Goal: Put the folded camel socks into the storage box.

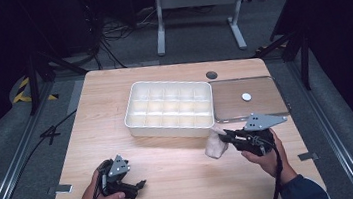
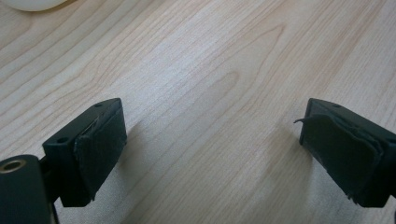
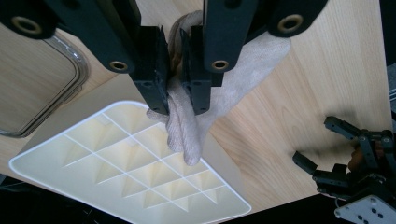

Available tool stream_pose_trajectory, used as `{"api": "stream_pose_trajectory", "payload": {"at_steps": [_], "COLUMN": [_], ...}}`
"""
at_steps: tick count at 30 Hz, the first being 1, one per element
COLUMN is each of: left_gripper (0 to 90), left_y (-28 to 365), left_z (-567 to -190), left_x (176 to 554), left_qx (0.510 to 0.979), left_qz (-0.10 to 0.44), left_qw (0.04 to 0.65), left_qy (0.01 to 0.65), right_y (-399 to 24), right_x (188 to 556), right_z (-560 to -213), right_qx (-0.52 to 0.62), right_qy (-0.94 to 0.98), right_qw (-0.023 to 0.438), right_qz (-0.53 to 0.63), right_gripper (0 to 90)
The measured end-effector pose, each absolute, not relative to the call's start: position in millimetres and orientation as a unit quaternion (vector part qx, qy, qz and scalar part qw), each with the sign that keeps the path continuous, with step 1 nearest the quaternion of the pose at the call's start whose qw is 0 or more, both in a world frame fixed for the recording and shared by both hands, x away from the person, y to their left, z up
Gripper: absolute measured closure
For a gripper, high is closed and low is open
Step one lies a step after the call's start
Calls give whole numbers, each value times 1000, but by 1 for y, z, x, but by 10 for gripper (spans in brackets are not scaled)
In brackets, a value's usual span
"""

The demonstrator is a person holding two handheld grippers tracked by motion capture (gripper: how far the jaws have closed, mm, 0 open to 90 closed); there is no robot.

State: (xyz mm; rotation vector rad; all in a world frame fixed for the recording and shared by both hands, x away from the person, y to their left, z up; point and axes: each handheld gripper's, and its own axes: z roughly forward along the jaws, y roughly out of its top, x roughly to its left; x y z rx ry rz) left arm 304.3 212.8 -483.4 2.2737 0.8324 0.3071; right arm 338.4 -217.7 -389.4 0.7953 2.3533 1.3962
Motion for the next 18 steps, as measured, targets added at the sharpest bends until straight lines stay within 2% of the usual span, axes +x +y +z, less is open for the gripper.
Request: {"api": "stream_pose_trajectory", "payload": {"at_steps": [18], "left_gripper": [76], "left_y": [213], "left_z": [-483], "left_x": [304], "left_qx": [875], "left_qz": [118], "left_qw": [343], "left_qy": [321], "right_y": [-218], "right_x": [347], "right_z": [-375], "right_qx": [276], "right_qy": [815], "right_qw": [164], "right_qz": [482], "right_gripper": [800]}}
